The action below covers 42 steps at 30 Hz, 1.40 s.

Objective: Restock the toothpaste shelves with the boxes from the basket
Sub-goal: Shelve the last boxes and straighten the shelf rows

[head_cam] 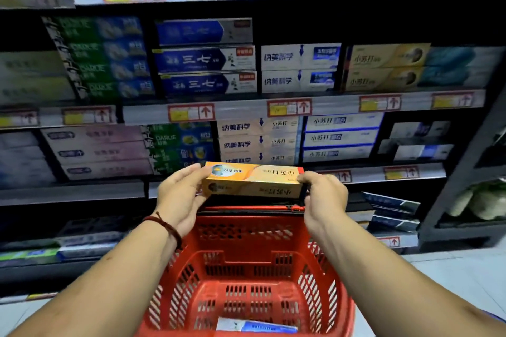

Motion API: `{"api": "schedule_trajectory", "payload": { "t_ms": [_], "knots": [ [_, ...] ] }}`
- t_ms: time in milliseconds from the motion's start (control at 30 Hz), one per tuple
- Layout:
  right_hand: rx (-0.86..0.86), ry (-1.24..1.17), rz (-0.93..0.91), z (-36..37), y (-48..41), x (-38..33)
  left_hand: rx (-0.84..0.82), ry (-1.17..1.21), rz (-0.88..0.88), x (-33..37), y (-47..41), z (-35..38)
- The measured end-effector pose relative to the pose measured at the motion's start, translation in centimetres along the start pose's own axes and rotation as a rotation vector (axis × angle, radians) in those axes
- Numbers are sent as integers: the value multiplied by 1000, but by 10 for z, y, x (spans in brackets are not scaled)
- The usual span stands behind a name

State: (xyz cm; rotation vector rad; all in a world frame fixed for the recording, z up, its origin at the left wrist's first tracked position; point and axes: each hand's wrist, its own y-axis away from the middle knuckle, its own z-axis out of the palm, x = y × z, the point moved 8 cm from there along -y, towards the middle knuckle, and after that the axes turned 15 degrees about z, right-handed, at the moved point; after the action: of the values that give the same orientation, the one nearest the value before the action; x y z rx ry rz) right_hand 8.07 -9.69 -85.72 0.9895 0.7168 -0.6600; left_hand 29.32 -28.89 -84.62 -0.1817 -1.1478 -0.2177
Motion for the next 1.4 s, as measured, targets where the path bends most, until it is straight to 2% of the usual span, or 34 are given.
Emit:
{"api": "schedule_trajectory", "payload": {
  "t_ms": [100, 167, 267, 333, 433, 500, 600, 667, 767, 867, 1000, 1100, 1233, 1400],
  "knots": [
    [-58, -82, 5, 15, -2, -6, -70, 114, -207, -10, 3, 10],
    [-68, -166, 26, 20, -5, -9, -166, 111, -279, -13, 11, 20],
    [0, -233, 66, 20, -7, -13, -222, 101, -261, -14, 16, 30],
    [-8, -231, 127, 22, -3, -10, -172, 128, -211, -14, 12, 31],
    [-254, -65, 281, 47, 13, 7, -89, 160, -131, -14, 7, 35],
    [-448, 131, 282, 65, 30, 14, -119, 69, -76, -16, 10, 43],
    [-483, 444, 118, 74, 35, 12, -179, -140, -69, -19, 13, 47],
    [-470, 577, 66, 72, 32, 10, -258, -151, -122, -19, 14, 50],
    [-603, 655, 72, 71, 35, 13, -364, -74, -225, -22, 20, 55],
    [-733, 656, 67, 72, 43, 15, -424, -92, -192, -19, 30, 64],
    [-765, 646, 41, 66, 39, 12, -326, -103, -107, -11, 23, 64],
    [-655, 571, 13, 51, 27, -3, -174, -14, -37, 2, 7, 56],
    [-432, 321, -28, 22, -1, -33, -37, 51, 122, 34, -8, 46],
    [-230, 193, -155, 3, -17, -68, -103, -116, 243, 46, -9, 68]
  ]
}}
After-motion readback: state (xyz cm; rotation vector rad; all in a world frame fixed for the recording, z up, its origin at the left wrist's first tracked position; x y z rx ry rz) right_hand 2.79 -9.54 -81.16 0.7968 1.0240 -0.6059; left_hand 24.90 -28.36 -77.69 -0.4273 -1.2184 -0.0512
